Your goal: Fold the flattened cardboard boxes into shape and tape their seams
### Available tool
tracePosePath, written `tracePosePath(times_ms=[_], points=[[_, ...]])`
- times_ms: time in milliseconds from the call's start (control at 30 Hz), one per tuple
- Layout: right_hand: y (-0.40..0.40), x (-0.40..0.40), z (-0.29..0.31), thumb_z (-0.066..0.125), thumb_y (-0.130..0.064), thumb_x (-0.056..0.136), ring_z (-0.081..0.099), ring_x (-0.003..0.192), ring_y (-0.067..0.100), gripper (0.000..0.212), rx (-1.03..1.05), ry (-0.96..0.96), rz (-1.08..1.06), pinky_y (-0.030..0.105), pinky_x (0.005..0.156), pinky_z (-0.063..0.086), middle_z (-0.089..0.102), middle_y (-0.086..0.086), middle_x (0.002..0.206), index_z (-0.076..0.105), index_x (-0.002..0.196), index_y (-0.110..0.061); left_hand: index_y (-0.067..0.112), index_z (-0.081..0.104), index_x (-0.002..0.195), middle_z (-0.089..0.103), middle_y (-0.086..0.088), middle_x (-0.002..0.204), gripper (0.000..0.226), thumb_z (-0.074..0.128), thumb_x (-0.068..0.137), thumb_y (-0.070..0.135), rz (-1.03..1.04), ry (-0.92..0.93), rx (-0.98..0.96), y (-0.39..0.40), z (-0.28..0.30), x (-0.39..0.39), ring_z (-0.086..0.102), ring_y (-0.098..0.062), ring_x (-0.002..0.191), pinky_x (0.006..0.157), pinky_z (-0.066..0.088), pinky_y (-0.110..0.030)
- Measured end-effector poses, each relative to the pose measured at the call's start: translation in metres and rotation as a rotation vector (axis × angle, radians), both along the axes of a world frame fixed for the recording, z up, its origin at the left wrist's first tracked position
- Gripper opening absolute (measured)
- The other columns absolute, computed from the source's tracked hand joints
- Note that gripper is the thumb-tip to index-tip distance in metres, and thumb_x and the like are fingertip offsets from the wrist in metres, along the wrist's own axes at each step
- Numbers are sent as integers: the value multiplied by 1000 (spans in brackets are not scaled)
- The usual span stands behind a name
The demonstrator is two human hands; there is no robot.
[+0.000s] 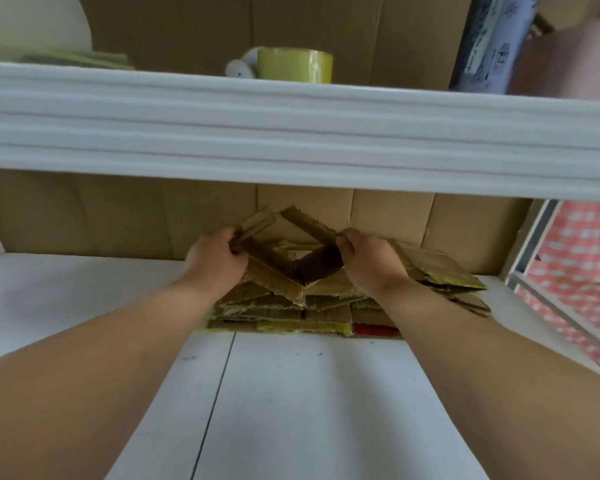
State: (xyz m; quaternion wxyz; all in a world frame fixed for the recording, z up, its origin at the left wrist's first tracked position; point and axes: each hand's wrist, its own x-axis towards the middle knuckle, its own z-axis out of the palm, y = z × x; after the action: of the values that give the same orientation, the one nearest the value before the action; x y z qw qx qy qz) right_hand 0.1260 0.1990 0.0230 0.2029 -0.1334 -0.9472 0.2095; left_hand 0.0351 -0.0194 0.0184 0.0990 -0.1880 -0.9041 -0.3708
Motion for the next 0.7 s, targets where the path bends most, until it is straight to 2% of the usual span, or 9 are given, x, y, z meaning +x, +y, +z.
tracePosePath(times_ms=[67, 133, 167, 233, 300, 400, 533, 600, 700], points=[[-15, 14, 6, 32, -32, 107, 59, 77, 23, 27, 5, 20, -29, 34, 66, 48, 61, 2, 86, 55, 113, -20, 21, 49, 141, 59, 8, 84, 44, 55, 97, 20, 30, -22, 67, -15, 11, 8, 53, -4, 63, 51, 41, -19], [-30, 28, 11, 32, -32, 107, 59, 78, 25, 28, 30, 25, -64, 35, 67, 49, 62, 4, 88, 55, 114, -18, 21, 47, 140, 66, 1, 104, 47, 57, 95, 27, 47, -73, 155, -30, 21, 18, 66, -17, 75, 68, 56, -31], [-38, 34, 13, 31, -32, 107, 60, 80, 26, 30, 35, 26, -72, 36, 70, 50, 62, 4, 88, 56, 115, -17, 22, 47, 138, 67, 1, 106, 48, 60, 93, 33, 40, -95, 204, -38, 24, 23, 69, -21, 80, 76, 59, -38], [-53, 48, 15, 31, -33, 107, 64, 83, 28, 32, 13, 38, -90, 39, 73, 53, 62, 4, 87, 57, 113, -15, 22, 50, 128, 67, 1, 96, 46, 66, 89, 40, 5, -127, 281, -52, 27, 34, 71, -23, 81, 79, 61, -45], [-69, 61, 13, 33, -32, 107, 67, 79, 29, 32, -44, 56, -80, 44, 74, 57, 65, 7, 87, 58, 109, -13, 22, 51, 118, 67, -2, 93, 41, 69, 86, 39, -36, -138, 302, -64, 30, 47, 71, -24, 80, 76, 61, -46], [-93, 79, 9, 37, -30, 106, 69, 74, 29, 30, -122, 61, -69, 49, 73, 59, 67, 10, 85, 61, 105, -11, 22, 49, 122, 63, -6, 98, 40, 65, 86, 31, -63, -175, 229, -78, 33, 69, 68, -27, 90, 82, 60, -47], [-111, 108, 2, 36, -28, 107, 72, 61, 19, 23, -247, -97, -56, 31, 67, 57, 68, 7, 80, 55, 107, -16, 16, 52, 134, 62, -7, 109, 45, 58, 90, 27, -127, -226, 34, -91, 27, 94, 63, -28, 101, 89, 57, -46], [-111, 122, -2, 36, -27, 107, 73, 61, 18, 23, -290, -173, -48, 28, 71, 53, 70, 7, 84, 55, 115, -15, 13, 53, 134, 62, -8, 112, 43, 56, 93, 25, -136, -247, -28, -96, 21, 103, 62, -29, 102, 90, 56, -47], [-107, 134, -5, 37, -27, 106, 73, 60, 18, 26, -373, -200, -20, 25, 70, 49, 68, 2, 93, 55, 123, -18, 16, 40, 148, 56, -8, 131, 56, 53, 95, 30, -140, -275, -31, -95, 16, 111, 58, -29, 112, 96, 53, -44]])
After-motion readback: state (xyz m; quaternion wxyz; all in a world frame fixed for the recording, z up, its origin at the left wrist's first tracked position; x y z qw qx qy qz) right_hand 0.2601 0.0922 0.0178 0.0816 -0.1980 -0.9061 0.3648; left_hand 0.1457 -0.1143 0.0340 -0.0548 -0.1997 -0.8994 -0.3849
